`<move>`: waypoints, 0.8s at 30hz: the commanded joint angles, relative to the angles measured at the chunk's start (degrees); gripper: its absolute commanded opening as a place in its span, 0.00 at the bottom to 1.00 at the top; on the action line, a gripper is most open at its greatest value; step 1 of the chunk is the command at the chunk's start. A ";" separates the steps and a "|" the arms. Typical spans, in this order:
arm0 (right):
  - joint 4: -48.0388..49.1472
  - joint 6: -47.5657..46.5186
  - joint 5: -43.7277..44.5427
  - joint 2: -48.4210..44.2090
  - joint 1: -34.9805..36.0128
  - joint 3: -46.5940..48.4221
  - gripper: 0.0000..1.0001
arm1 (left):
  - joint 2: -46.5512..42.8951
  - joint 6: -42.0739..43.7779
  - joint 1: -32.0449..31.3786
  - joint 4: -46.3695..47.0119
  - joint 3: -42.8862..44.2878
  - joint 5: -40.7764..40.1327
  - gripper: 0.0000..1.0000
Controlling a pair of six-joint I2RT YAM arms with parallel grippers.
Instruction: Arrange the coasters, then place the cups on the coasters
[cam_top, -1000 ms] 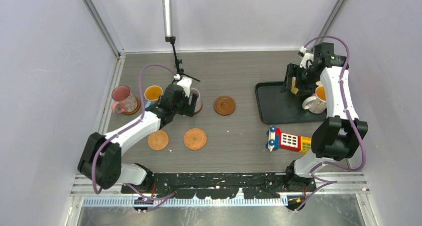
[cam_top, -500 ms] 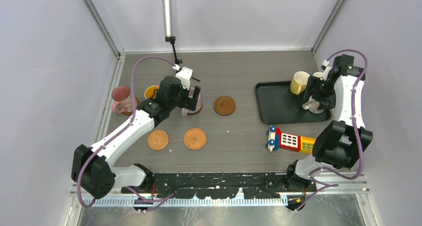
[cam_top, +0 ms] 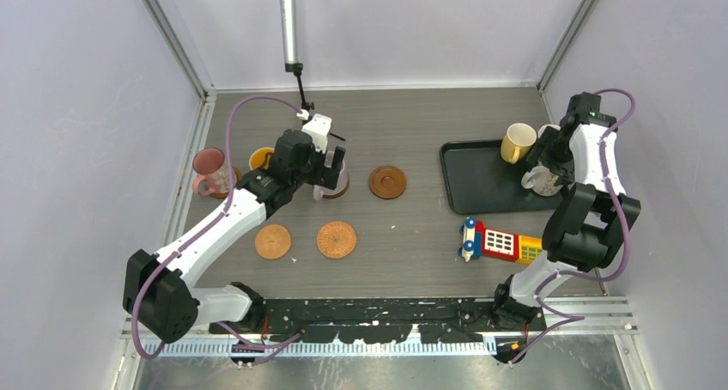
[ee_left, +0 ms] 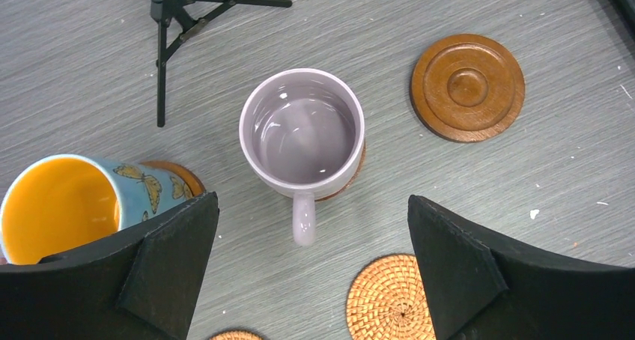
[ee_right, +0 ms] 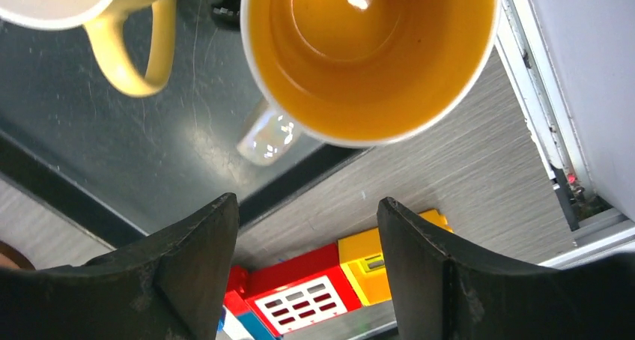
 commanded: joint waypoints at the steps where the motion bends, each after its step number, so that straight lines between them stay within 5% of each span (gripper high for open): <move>1: 4.18 5.95 3.99 2.84 0.63 2.24 0.73 | -0.79 -0.70 -0.11 0.40 1.86 -3.40 1.00; 11: 4.17 10.19 6.49 7.83 2.20 5.35 0.70 | 0.85 -0.31 -0.09 -0.45 2.83 -6.24 1.00; 24: -0.25 10.28 2.33 2.33 2.28 0.64 0.33 | 2.60 -0.72 -0.11 -1.14 4.18 -6.26 1.00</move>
